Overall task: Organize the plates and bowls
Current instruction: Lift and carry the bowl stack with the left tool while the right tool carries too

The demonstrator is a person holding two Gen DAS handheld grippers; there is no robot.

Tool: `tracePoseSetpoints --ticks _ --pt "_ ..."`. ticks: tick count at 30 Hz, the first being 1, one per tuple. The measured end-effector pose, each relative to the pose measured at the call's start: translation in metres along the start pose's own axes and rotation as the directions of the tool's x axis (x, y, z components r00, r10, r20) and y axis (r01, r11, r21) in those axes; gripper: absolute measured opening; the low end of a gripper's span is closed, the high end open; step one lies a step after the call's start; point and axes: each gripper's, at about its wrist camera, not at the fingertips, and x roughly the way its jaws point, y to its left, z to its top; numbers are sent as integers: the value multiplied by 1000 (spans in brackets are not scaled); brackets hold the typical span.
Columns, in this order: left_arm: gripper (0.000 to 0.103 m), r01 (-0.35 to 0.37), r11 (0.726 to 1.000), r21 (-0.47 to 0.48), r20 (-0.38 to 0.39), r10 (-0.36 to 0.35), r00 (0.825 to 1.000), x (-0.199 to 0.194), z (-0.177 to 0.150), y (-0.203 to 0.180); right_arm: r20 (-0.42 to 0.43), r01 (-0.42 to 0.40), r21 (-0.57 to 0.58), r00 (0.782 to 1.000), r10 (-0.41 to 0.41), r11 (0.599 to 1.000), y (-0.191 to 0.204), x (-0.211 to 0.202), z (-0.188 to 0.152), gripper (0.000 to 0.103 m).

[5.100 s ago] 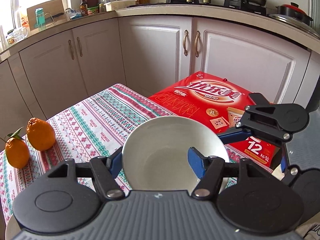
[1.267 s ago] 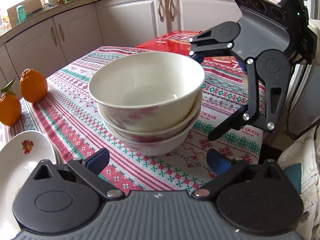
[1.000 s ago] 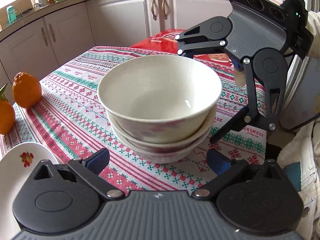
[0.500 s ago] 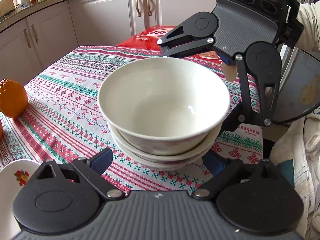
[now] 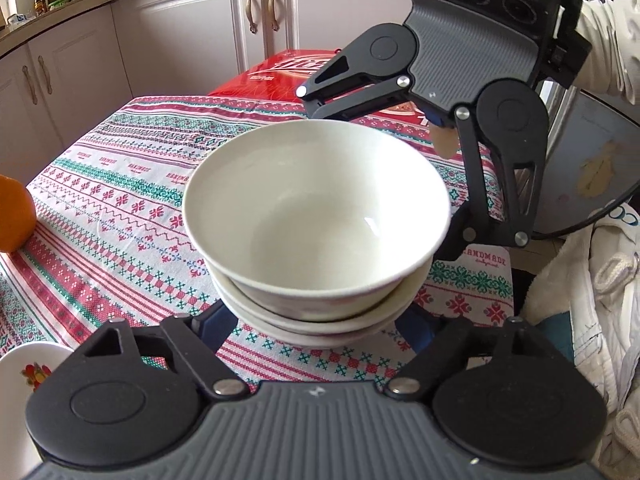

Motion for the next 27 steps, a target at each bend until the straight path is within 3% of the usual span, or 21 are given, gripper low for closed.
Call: tracePoseSetpoints --ticks 13,20,27 --pt "84 -25 998 -58 36 27 999 -28 -6 0 0 -10 -42 1000 10 999 4 -7 25 91" --pt "84 -127 988 -82 43 131 990 -71 -20 16 46 -14 -129 999 20 992 8 2 70 91" --pt "85 -252 959 -131 18 257 966 -106 -43 41 83 -39 -224 995 59 974 7 34 123 91"
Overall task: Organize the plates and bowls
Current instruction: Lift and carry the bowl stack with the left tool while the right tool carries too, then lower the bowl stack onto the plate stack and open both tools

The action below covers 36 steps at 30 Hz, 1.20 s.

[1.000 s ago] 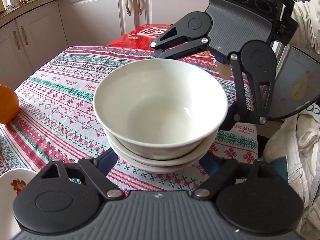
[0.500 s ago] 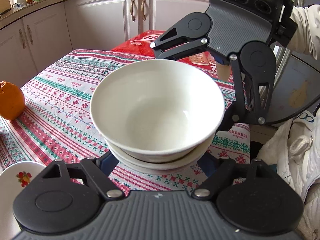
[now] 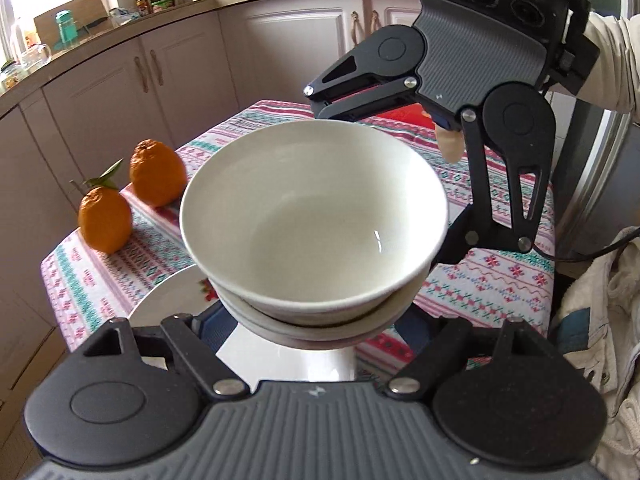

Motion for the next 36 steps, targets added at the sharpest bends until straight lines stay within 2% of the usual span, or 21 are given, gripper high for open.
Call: tracePoseSetpoints --ticks 5,12,27,36 --pt "85 -55 997 -56 -22 54 998 -7 -20 24 10 -42 -15 999 42 999 -11 36 24 91" --pt "85 -72 992 -101 -45 67 997 -6 -41 45 -6 -86 -3 996 86 996 -19 70 37 90" --pt "85 -52 990 -129 -39 47 998 -2 -49 54 -17 -106 35 994 107 994 -24 77 35 90" --pt "87 -83 990 -116 -24 80 996 -3 -51 49 -5 -100 48 995 100 994 -24 75 34 92"
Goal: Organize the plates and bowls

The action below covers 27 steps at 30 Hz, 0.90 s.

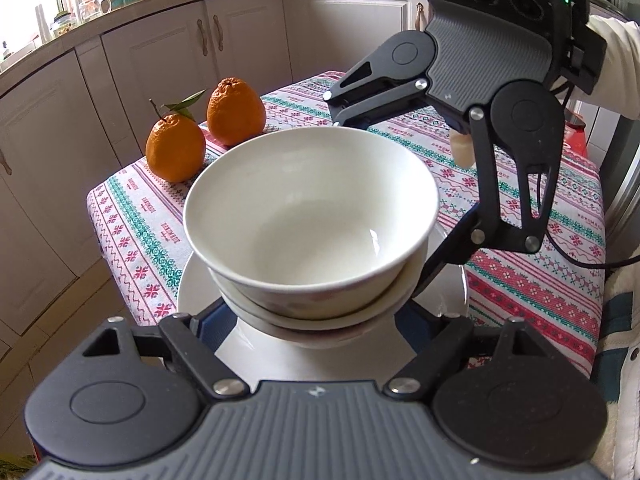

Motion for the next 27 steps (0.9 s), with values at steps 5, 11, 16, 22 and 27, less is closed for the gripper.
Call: tracePoseSetpoints --ticks 5,11,16,22,27 --pt "96 -29 998 -53 57 32 998 -12 -4 -5 16 17 12 1000 -17 1000 6 -8 -4 100" --pt "102 -148 984 -102 130 161 978 -40 -16 -34 27 99 59 995 -101 993 27 -36 -20 102" --pt "102 -249 954 -167 192 279 941 -62 -26 -69 42 214 208 973 -227 954 51 -65 -35 103" --pt "102 -358 891 -281 193 417 888 -74 -20 -111 25 427 443 873 -487 789 79 -100 -47 103" --pt "102 -514 728 -454 151 632 760 -91 -2 -149 -11 500 588 792 -611 636 102 -122 -57 103"
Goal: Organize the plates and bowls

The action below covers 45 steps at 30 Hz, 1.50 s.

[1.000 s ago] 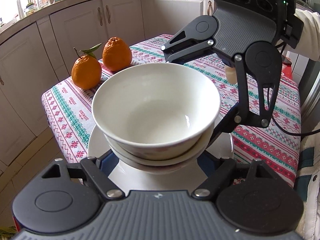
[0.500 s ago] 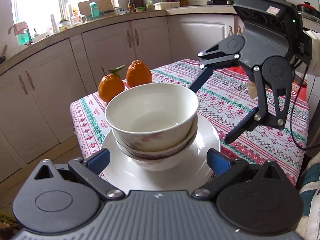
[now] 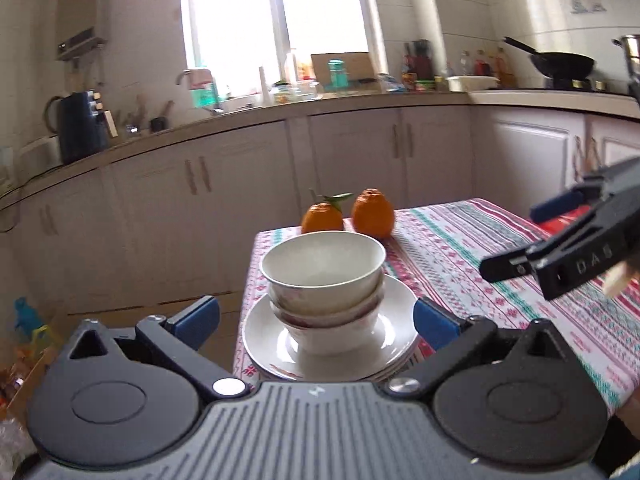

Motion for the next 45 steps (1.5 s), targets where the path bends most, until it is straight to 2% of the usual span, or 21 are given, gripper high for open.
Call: tracePoseSetpoints --ticks 3,6,8,13,19,45 --pt "102 -96 993 -68 -25 95 995 -11 5 -13 11 44 83 999 -45 996 -1 -15 -9 103" --pt "102 -156 979 -132 -70 148 987 -20 4 -18 13 54 131 998 -56 990 1 -26 -19 103" --pt "102 -180 970 -162 -92 167 982 -24 2 -17 13 65 118 998 -67 991 5 -32 -23 103" --pt "102 -167 961 -222 -91 150 984 -35 -5 -16 49 121 93 991 -126 988 13 -47 -29 103" --pt "103 -184 963 -199 -97 167 981 -36 -2 -25 70 156 95 984 -163 983 14 -55 -32 103" --pt "102 -216 956 -198 -102 199 975 -40 2 -33 81 199 100 975 -207 975 19 -60 -32 103"
